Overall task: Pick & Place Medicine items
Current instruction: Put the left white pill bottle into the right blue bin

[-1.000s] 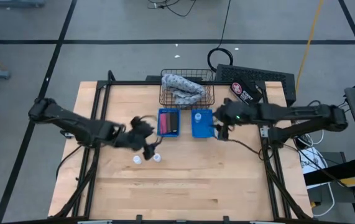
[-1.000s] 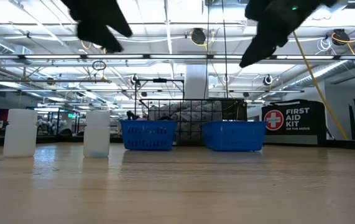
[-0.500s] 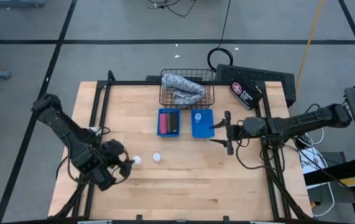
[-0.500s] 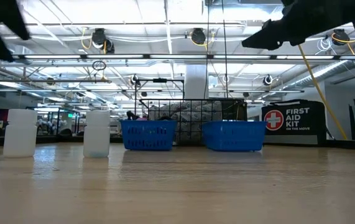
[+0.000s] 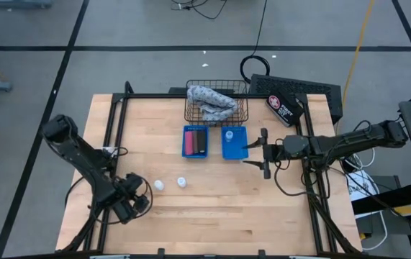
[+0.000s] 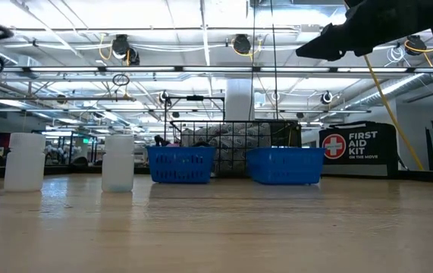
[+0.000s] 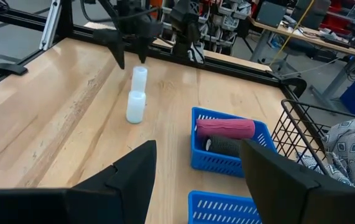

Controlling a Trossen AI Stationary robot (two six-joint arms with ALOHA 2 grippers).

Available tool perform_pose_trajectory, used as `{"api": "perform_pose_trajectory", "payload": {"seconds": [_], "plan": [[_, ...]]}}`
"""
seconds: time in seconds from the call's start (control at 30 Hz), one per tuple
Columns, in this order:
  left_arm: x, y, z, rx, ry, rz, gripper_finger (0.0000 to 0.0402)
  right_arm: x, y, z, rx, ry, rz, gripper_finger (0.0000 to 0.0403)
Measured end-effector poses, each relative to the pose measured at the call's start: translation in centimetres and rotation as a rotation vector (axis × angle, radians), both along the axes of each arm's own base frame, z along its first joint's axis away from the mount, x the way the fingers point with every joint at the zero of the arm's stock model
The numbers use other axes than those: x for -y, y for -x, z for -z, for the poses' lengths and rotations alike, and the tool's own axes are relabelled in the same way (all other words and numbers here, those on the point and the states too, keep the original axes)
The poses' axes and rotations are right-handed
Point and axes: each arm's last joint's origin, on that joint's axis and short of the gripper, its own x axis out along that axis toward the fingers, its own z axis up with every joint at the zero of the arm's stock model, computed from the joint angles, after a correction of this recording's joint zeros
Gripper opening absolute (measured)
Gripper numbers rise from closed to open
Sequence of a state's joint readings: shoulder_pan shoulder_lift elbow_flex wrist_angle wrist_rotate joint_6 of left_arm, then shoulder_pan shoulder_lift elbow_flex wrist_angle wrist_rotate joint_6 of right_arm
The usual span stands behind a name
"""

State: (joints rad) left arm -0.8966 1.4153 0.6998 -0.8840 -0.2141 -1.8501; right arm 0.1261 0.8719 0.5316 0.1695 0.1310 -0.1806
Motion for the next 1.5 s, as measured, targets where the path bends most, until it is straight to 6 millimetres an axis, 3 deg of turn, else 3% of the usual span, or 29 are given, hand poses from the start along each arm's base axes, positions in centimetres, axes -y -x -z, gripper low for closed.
{"api": "perform_pose_trajectory", "payload": {"seconds": [0.27, 0.5, 0.93, 1.3, 1.5], "plan": [[0.0, -0.4, 2.2, 0.186, -0.149, 0.046, 0.0351, 0.0, 0.0, 0.0, 0.0, 0.014, -0.004, 0.0216], [-0.1, -0.6, 4.2, 0.158, -0.267, 0.178, 0.0351, 0.0, 0.0, 0.0, -0.002, 0.015, -0.004, 0.0212], [0.7, -1.9, 6.3, 0.379, -0.412, 0.16, 0.0351, 0.0, 0.0, 0.1, -0.008, 0.019, -0.002, 0.0212], [1.0, -2.9, 6.9, 0.508, -0.445, 0.138, 0.0351, 0.0, 0.0, 0.1, -0.008, 0.017, -0.002, 0.0212], [0.3, -3.8, 6.9, 0.502, -0.472, 0.119, 0.0351, 0.0, 0.0, 0.1, -0.009, 0.018, -0.002, 0.0212]]}}
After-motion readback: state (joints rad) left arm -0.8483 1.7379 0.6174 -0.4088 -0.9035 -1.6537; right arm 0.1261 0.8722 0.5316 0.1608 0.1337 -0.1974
